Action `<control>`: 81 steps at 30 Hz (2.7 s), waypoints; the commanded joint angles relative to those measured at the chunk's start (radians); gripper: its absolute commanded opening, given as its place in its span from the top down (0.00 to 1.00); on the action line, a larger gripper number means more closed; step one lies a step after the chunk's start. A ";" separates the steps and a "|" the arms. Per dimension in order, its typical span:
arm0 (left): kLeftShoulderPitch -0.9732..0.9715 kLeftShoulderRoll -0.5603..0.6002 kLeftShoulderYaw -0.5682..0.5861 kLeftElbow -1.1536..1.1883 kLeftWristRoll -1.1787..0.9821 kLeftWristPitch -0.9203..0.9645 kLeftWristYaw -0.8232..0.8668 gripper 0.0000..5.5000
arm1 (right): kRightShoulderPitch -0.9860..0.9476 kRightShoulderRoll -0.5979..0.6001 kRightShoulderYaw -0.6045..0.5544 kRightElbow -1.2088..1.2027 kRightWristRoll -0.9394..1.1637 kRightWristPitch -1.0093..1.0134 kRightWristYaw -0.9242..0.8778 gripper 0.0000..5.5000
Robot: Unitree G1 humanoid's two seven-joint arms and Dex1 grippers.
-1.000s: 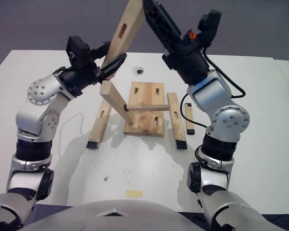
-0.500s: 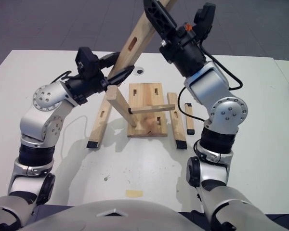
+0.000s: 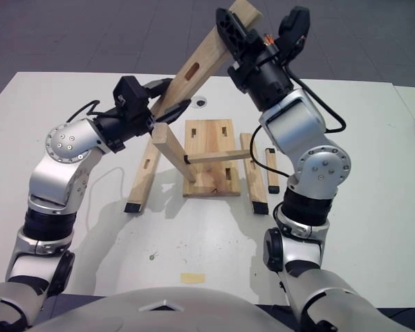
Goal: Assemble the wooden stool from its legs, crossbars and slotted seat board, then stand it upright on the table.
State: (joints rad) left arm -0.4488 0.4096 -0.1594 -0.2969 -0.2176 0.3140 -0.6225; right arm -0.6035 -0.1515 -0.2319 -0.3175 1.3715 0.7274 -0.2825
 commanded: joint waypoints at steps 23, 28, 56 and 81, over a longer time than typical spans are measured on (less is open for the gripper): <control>-0.039 0.281 0.208 -0.069 -0.647 0.443 -0.413 0.02 | 0.103 -0.277 -0.327 0.087 -0.231 -0.189 0.163 0.82; -0.035 0.266 0.069 -0.045 -0.480 0.322 -0.453 0.08 | 0.108 -0.244 -0.309 0.081 -0.228 -0.184 0.152 0.82; 0.101 0.165 -0.025 -0.065 -0.198 0.184 -0.181 0.63 | 0.265 -0.242 -0.099 -0.062 -0.501 -0.203 0.300 0.82; 0.084 0.105 -0.076 -0.032 -0.178 0.221 -0.072 0.63 | 0.360 -0.180 0.156 -0.128 -0.912 -0.335 0.503 0.82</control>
State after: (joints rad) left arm -0.4002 0.4962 -0.1939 -0.3889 -0.4462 0.4872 -0.6893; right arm -0.2269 -0.3603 -0.0956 -0.4311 0.4571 0.4126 0.2107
